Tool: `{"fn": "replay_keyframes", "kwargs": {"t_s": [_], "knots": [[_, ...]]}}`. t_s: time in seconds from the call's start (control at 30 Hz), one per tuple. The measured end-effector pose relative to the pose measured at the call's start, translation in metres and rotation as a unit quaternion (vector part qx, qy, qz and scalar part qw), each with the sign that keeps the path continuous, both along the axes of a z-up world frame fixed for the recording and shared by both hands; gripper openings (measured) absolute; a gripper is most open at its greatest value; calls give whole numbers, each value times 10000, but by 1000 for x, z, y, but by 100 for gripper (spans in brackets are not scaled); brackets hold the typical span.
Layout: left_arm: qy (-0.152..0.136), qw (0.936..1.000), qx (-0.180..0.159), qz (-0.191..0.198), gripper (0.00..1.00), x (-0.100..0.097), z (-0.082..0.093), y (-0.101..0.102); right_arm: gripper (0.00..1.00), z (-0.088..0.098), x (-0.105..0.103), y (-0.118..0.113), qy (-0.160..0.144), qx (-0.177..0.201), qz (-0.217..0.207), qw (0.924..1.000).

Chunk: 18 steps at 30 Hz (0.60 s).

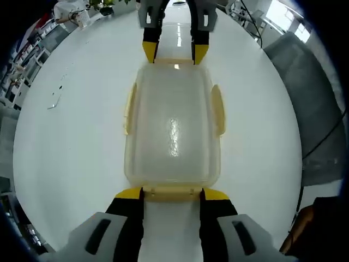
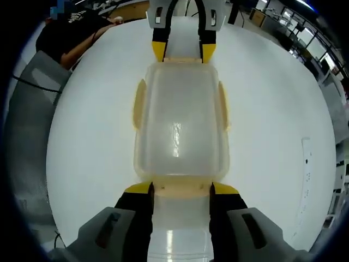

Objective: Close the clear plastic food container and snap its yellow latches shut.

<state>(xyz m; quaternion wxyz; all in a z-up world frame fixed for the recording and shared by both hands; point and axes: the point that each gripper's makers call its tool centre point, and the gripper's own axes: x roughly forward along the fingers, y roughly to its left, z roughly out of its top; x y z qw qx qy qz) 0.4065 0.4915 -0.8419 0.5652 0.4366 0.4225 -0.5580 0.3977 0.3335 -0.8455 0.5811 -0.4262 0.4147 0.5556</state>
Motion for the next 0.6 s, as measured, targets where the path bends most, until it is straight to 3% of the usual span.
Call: {"fn": "replay_keyframes", "kwargs": {"t_s": [0.2, 0.6], "knots": [[104, 9999, 9, -25, 34, -6, 4, -2, 37, 9, -9, -1, -57, -131, 63, 9999], [-126, 9998, -54, 151, 34, -17, 56, -1, 37, 59, -23, -5, -341, 295, 176, 9988]]}}
